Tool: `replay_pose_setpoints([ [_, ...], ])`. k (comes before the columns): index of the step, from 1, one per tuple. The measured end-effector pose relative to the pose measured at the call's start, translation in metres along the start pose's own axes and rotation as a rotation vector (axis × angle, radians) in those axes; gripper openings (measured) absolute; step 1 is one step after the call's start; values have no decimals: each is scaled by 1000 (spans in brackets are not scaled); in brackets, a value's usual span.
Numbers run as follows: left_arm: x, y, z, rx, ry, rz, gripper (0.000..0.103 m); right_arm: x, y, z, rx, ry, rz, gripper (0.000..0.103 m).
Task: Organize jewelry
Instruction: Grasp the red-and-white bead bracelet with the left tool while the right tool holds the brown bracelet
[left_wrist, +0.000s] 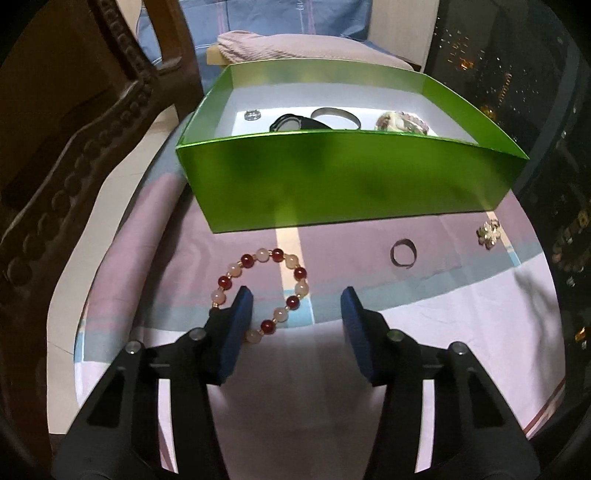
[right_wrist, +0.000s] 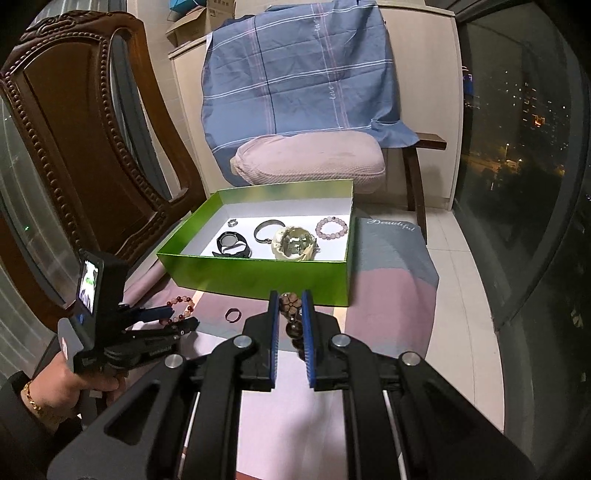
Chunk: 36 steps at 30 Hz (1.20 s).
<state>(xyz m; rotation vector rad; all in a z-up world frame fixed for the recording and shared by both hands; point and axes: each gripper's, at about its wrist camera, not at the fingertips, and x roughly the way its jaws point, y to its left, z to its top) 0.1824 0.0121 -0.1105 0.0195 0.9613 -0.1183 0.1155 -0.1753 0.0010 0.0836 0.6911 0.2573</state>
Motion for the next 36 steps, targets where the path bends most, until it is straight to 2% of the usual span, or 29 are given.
replay_pose_setpoints([
  [3,0,2,0,-10,-4,6,43,-1,0,-1,-3,4,3,12],
  [5,-2,5,0,-19,-5,11,24,-2,1,-1,-5,6,7,12],
  [7,-3,7,1,-23,0,2,11,-2,2,-1,-9,7,9,12],
  [9,-5,8,1,-21,1,2,7,-2,2,-1,-10,4,10,12],
  [14,-12,17,4,-80,-34,-8,7,-4,3,0,-12,1,10,12],
  [23,-111,14,1,-130,-214,-195,7,-18,14,2,-23,-27,25,12],
  [29,-155,13,-8,-120,-299,-210,7,-26,23,-1,-31,-38,39,12],
  [36,-147,17,-8,-144,-282,-187,7,-22,29,-2,-35,-26,45,12],
])
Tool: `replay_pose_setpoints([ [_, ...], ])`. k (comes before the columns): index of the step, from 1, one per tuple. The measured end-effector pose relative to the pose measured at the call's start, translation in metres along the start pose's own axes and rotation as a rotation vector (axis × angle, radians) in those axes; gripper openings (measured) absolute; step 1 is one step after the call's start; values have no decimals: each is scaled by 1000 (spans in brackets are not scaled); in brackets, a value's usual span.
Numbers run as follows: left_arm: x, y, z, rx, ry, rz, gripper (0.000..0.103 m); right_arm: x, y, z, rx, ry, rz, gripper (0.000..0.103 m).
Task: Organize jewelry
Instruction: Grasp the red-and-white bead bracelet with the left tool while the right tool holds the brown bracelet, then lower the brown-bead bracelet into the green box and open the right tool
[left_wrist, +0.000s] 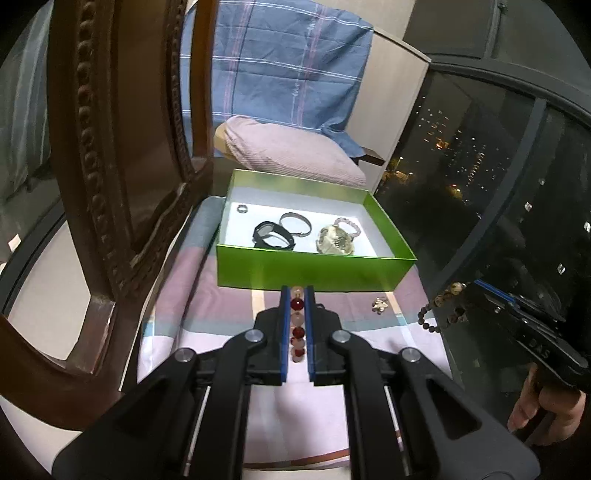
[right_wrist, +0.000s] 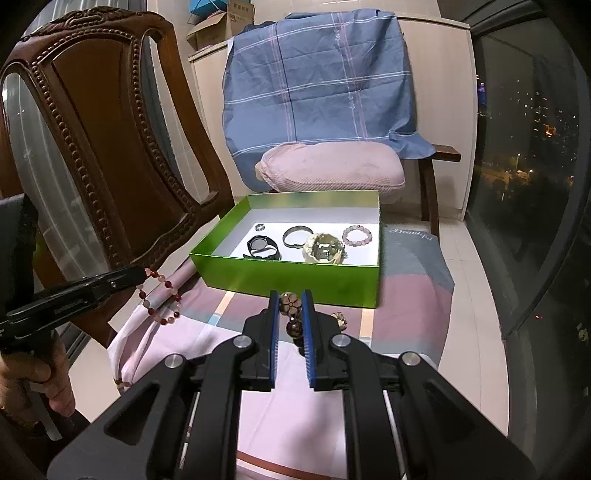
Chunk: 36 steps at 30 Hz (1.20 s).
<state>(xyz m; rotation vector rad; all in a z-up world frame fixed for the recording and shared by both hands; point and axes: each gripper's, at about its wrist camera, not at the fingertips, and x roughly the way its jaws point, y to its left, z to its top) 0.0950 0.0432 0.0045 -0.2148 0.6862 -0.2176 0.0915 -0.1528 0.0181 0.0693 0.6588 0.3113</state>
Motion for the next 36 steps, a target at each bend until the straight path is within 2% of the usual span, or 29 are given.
replay_pose_setpoints([
  [5,-6,-1,3,2,-23,-3,7,3,2,-1,-4,8,1,12],
  [30,6,-3,3,8,-4,-3,7,17,1,-5,-4,51,-20,12],
  [36,15,-4,2,4,20,-9,7,38,-6,15,13,58,-48,12],
])
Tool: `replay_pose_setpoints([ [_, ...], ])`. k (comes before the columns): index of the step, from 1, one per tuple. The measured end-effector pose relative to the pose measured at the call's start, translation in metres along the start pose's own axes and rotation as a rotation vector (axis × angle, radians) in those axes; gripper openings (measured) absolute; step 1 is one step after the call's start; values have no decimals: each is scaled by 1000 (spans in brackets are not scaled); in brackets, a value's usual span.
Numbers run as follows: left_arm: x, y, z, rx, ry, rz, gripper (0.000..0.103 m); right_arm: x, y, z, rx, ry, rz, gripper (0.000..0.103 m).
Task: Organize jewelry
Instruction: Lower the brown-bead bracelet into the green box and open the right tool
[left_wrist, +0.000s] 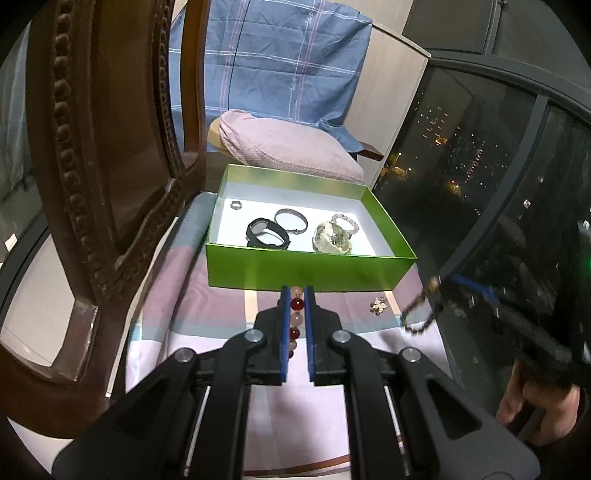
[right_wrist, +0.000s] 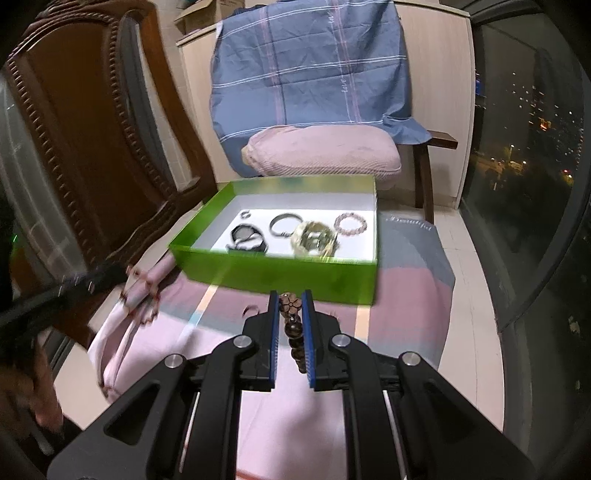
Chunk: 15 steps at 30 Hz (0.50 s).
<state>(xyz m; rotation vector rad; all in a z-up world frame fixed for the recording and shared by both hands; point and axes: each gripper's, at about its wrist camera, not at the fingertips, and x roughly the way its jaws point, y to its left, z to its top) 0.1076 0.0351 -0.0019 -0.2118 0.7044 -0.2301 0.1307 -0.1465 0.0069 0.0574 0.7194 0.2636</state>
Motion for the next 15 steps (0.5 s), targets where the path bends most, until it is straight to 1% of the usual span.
replay_pose_setpoints([
  [3,5,0,2,-5,11,-7,7,15,-5,29,9,-16,-24,12],
  [6,8,1,3,-8,16,-9,7,35,-10,60,2,-29,-75,12],
  [8,8,1,5,-7,17,-11,7,58,-17,78,11,-2,-112,12],
  [9,7,2,6,-8,14,-10,7,69,-20,83,7,20,-132,18],
  [10,6,4,6,-9,12,-10,7,75,-22,85,4,34,-149,27],
  [11,5,5,7,-13,10,-11,7,77,-25,85,9,37,-167,48],
  [12,4,6,7,-13,10,-10,7,72,-29,82,36,24,-180,54],
  [14,3,8,7,-12,6,-9,7,50,-31,70,82,-32,-134,57],
  [15,2,8,7,-10,7,-10,7,32,-28,56,86,-63,-111,58],
])
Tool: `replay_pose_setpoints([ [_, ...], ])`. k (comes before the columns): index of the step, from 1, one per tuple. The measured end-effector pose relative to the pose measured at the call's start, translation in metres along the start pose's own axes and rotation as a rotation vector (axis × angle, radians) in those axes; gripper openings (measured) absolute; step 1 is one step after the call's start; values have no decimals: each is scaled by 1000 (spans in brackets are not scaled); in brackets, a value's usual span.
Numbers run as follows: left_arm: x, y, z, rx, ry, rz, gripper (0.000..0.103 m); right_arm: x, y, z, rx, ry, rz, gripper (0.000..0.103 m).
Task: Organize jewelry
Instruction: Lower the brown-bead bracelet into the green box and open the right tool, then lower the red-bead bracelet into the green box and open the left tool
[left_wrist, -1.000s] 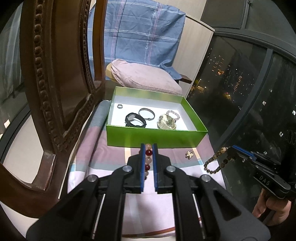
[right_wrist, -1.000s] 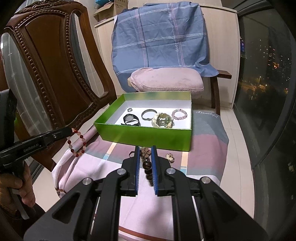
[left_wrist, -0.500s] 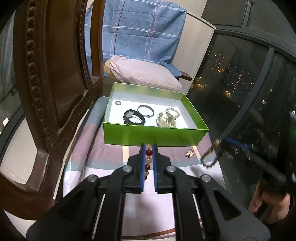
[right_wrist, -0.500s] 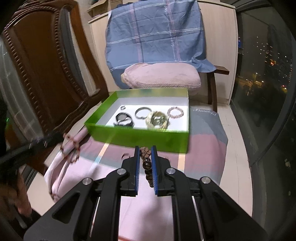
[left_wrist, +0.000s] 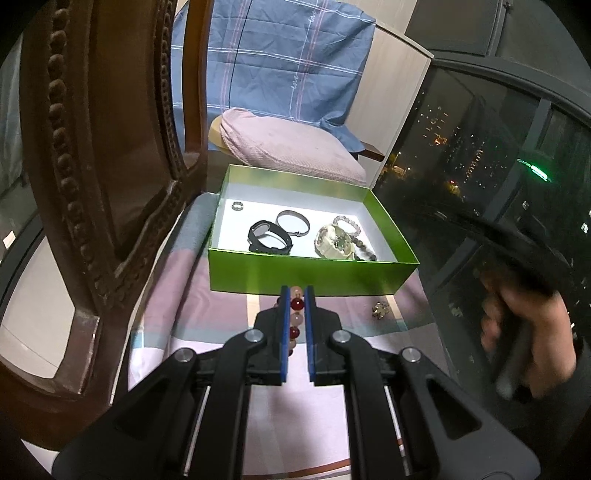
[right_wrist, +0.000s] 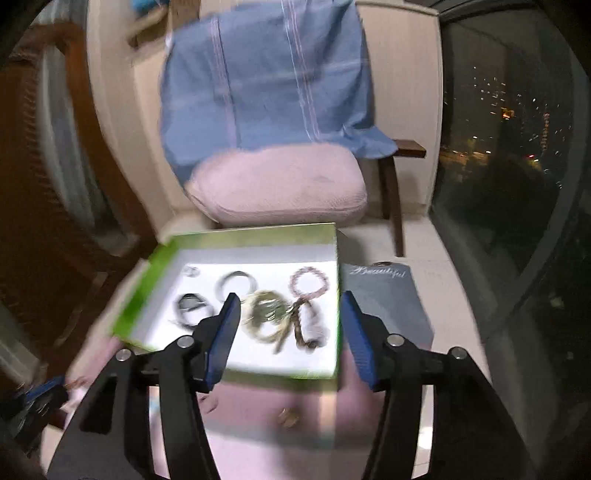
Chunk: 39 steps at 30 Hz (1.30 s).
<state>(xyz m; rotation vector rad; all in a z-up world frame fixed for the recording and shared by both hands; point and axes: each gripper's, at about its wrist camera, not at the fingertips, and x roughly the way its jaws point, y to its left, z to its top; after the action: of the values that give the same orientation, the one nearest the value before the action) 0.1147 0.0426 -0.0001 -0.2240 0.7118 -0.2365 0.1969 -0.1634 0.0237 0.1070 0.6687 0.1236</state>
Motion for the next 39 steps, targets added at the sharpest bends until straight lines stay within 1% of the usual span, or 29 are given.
replay_pose_setpoints([
  [1,-1,0,-1,4,1,1,7,-17,-1,-16,1,-29,8,61],
  [2,-1,-1,-1,7,0,2,7,-29,0,-30,1,-50,4,66],
  [3,-2,-1,-3,13,3,4,7,-40,0,-51,3,-50,-24,66],
  [4,-3,-1,-3,17,5,6,7,-44,1,-63,4,-22,-34,66],
  [5,-4,-2,-5,22,6,8,7,-47,4,-75,0,16,-15,66],
  [6,-4,-3,-5,25,6,8,7,-50,7,-79,-7,26,-8,66],
  [8,-7,-6,-7,34,6,6,7,-56,13,-80,-37,11,0,66],
  [10,-9,-8,-8,37,4,8,7,-58,16,-79,-73,0,-10,66],
  [15,-14,-14,-11,48,0,22,7,-55,6,-78,-16,40,47,66],
  [18,-18,-15,-12,59,-4,33,7,-62,4,-79,-16,27,60,66],
  [21,-16,-16,-8,57,11,32,8,-64,0,-80,-9,25,68,66],
  [23,-14,-16,2,51,13,35,8,-63,-3,-80,-3,32,71,66],
  [26,-5,-19,31,39,12,37,8,-58,-10,-79,18,42,73,66],
  [28,7,-25,57,47,17,45,8,-55,-15,-77,40,44,77,66],
  [29,15,-29,73,49,21,46,8,-53,-18,-76,49,46,79,66],
  [30,27,-34,95,49,23,42,8,-52,-19,-75,56,48,80,66],
  [32,43,-43,123,69,31,50,8,-48,-23,-73,73,53,79,66],
  [33,58,-48,138,79,56,44,13,-47,-24,-73,79,55,80,66],
  [34,68,-49,146,78,81,52,35,-46,-26,-72,86,56,80,66],
  [35,75,-49,153,71,85,98,63,-46,-27,-72,90,56,79,66],
  [36,75,-50,155,70,68,131,67,-46,-28,-72,93,55,80,66],
  [37,72,-51,156,72,46,153,70,-48,-30,-71,93,52,81,66],
  [38,64,-52,153,72,26,147,76,-50,-32,-71,93,47,80,66],
  [39,58,-53,149,74,14,136,80,-51,-33,-70,94,43,78,66],
])
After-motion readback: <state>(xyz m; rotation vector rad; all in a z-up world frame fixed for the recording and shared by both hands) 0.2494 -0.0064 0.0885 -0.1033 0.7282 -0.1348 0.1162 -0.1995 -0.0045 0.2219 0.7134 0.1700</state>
